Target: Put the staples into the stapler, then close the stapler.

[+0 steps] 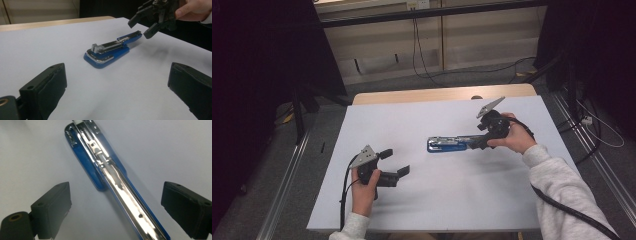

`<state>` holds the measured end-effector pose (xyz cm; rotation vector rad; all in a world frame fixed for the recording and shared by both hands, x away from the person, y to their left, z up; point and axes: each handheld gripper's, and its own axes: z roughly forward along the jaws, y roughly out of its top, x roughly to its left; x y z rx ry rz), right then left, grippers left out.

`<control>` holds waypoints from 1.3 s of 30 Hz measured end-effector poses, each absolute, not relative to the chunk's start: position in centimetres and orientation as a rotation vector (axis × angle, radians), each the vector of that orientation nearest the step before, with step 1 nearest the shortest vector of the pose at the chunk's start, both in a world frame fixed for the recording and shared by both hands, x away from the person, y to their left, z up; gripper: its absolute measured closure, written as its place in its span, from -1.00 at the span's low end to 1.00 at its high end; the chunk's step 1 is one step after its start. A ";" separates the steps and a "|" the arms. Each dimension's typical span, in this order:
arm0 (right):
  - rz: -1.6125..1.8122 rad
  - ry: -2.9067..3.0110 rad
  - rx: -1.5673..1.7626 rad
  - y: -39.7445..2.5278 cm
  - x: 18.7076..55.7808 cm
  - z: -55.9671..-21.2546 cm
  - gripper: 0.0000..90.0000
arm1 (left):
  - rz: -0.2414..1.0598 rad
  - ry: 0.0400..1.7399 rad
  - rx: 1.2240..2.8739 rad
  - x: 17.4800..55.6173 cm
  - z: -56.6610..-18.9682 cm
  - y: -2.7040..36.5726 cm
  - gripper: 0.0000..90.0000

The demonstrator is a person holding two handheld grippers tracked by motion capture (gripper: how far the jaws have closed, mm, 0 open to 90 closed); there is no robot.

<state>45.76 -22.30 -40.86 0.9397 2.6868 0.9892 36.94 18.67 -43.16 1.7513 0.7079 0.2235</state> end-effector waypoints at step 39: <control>1.036 2.416 1.181 -28.6 41.1 -43.2 0.24 | 0.296 0.877 1.880 42.6 -44.7 14.7 0.26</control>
